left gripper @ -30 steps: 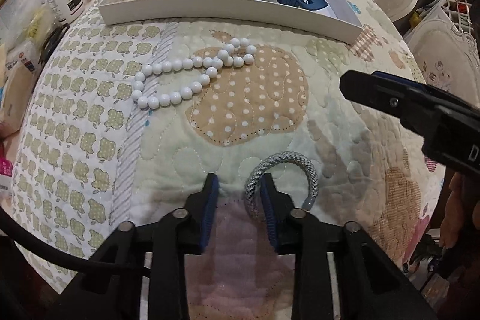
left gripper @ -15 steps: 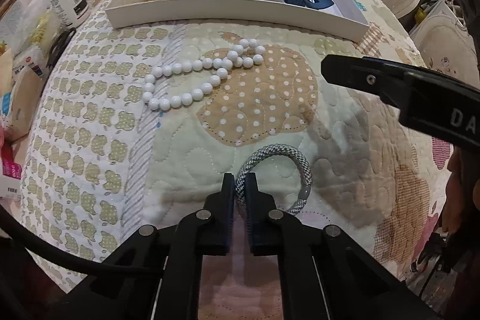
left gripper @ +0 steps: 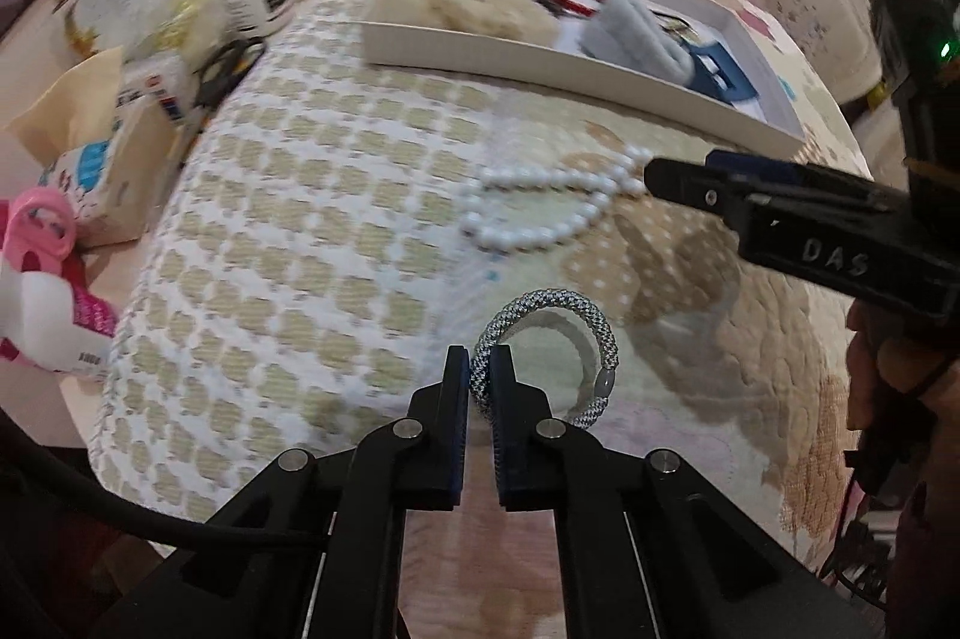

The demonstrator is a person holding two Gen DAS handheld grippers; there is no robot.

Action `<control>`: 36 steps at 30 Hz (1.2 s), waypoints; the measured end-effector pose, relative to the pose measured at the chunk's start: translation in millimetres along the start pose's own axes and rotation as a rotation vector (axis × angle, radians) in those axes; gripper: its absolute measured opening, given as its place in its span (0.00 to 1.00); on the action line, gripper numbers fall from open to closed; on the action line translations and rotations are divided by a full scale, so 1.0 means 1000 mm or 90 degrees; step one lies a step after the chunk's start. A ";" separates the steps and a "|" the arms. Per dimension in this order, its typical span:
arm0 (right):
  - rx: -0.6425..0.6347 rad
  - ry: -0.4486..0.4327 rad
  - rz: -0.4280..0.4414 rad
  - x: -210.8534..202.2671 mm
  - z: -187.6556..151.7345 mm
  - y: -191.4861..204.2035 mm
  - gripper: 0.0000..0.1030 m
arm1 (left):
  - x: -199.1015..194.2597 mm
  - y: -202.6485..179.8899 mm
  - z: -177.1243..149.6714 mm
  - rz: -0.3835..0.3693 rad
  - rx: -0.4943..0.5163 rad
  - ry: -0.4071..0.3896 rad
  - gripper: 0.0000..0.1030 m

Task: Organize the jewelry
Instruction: 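Grasp the grey braided bracelet with the left tool while the right tool grasps the white pearl strand, then carry the grey bracelet with the left tool while the right tool carries the pearls toward the tray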

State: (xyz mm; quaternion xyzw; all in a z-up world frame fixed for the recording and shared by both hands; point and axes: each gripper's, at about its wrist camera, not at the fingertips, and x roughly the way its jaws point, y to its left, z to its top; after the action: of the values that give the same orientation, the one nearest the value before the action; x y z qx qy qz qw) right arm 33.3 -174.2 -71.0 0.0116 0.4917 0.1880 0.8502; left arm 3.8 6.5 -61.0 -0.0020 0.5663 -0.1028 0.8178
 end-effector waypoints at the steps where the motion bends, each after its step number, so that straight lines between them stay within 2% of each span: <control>1: -0.006 0.004 0.001 0.005 0.002 0.002 0.62 | -0.001 0.004 0.001 -0.001 -0.005 -0.001 0.06; 3: -0.019 0.009 0.004 0.014 0.006 0.005 0.61 | -0.003 0.010 0.003 0.000 -0.012 -0.005 0.06; 5: -0.034 0.015 0.005 0.024 0.007 0.007 0.55 | -0.004 0.013 0.004 -0.001 -0.015 -0.006 0.06; 6: -0.039 0.018 0.005 0.028 0.006 0.008 0.42 | -0.003 0.013 0.006 -0.002 -0.018 -0.006 0.06; 8: -0.053 0.006 0.001 0.030 0.004 0.011 0.27 | -0.002 0.015 0.007 -0.003 -0.021 -0.004 0.06; 9: -0.058 0.007 0.008 0.031 0.003 0.012 0.12 | -0.002 0.016 0.008 -0.004 -0.023 -0.003 0.06; 10: -0.059 0.013 0.012 0.032 0.002 0.013 0.09 | -0.002 0.018 0.009 -0.005 -0.025 -0.003 0.06; 14: -0.063 0.005 0.016 0.021 -0.001 0.016 0.09 | -0.005 0.020 0.014 -0.010 -0.029 -0.009 0.06; 23: -0.051 -0.072 0.042 -0.041 0.008 0.016 0.09 | -0.021 0.013 0.031 -0.010 -0.019 -0.040 0.06; 36: -0.041 -0.157 0.025 -0.115 0.018 0.004 0.09 | -0.040 -0.012 0.054 -0.002 0.015 -0.079 0.06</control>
State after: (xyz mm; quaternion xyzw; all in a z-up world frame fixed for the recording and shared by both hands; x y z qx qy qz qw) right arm -4.1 -206.1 34.3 0.0168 0.3768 0.2173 0.9003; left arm 38.7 -4.2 -2.8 0.0008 0.5130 -0.1103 0.8512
